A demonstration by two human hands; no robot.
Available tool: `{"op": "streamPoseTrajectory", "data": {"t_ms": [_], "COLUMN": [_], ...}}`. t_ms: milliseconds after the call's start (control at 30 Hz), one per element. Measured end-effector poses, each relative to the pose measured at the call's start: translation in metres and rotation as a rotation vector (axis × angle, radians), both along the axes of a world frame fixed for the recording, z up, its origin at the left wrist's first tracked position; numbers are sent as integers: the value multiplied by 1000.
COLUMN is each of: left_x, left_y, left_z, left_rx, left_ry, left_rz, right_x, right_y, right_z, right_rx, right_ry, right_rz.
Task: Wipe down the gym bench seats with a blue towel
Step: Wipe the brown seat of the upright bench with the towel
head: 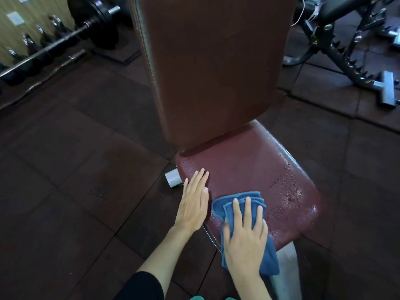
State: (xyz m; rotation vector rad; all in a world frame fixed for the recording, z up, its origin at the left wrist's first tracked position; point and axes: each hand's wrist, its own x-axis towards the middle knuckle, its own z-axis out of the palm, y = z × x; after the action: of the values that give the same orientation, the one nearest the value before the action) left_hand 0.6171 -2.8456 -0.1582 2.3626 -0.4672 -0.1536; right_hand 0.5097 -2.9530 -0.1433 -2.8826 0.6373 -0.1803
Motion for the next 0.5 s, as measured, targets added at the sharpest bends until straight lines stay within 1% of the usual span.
{"op": "streamPoseTrajectory", "data": {"t_ms": [67, 133, 267, 333, 400, 500], "left_x": [-1, -1, -11, -20, -30, -41], "left_y": [1, 0, -5, -9, -14, -23], "left_z": [0, 2, 8, 10, 9, 6], "left_rx": [-19, -26, 21, 50, 88, 164], "left_ry": [7, 16, -23, -48, -83, -136], "left_rz": [1, 7, 11, 2, -29, -91], "right_x": [16, 23, 11, 1, -7, -14], "right_y": [9, 10, -12, -28, -47, -81], "right_z": [3, 3, 0, -1, -1, 1], "right_rx": [-1, -39, -99, -105, -78, -9], "right_ry": [32, 56, 27, 5, 11, 28], "right_rz": [23, 91, 248, 282, 253, 135]}}
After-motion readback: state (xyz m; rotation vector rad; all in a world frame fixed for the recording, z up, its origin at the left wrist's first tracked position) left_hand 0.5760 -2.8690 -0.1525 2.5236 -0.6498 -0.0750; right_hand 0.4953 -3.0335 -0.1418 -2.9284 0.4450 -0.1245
